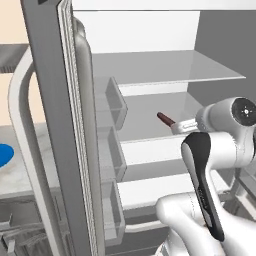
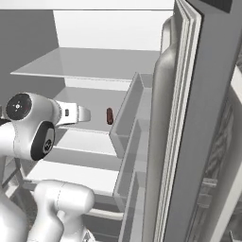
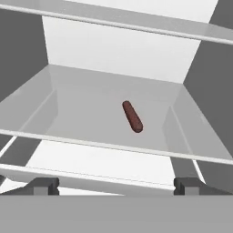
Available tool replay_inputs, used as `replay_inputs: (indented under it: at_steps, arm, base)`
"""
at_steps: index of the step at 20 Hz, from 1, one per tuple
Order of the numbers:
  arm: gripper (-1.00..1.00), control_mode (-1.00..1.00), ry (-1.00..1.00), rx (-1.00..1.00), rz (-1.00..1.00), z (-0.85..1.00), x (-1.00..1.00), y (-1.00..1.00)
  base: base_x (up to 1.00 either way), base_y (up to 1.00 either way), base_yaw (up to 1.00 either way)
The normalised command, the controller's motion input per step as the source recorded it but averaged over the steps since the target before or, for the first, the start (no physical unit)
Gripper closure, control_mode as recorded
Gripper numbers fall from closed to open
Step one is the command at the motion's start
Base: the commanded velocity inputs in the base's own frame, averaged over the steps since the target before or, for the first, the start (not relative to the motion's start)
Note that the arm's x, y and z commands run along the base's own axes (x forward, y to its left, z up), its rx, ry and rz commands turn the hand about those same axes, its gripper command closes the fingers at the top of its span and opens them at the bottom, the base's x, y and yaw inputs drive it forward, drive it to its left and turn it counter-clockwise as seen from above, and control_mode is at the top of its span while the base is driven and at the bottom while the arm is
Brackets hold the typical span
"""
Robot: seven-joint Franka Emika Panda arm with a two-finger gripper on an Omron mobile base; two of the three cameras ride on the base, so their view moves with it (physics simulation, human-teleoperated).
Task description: Move the hot dog bun to the plate on the dining table and place the condiment next to that plate. Then navigate to the fridge and take the sausage and place it on the plate as well.
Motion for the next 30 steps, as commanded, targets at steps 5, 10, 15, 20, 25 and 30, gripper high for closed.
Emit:
replay_inputs:
  at_steps: [5,10,15,20,25,30]
  arm:
    - [-1.00,-1.00,0.11,0.01,-0.03,-0.10,0.48,-0.13]
    - [-1.00,-1.00,0.28,0.02,-0.04,-0.29,0.82,-0.31]
    - [-1.00,-1.00,0.17,0.00,0.00,-0.44,0.79,-0.08]
    - [-1.00,-1.00,0.00,0.00,0.01,-0.58,0.65,0.00]
    - [-1.00,-1.00,0.00,0.00,0.02,-0.49,0.66,-0.04]
    - [-1.00,-1.00,0.00,0.00,0.01,-0.33,0.61,-0.19]
  base:
    - [0.27,-0.06,-0.03]
    - [0.00,0.00,0.00]
    - [0.00,0.00,0.00]
    - [0.00,0.00,0.00]
    - [0.00,0.00,0.00]
    - [0.00,0.00,0.00]
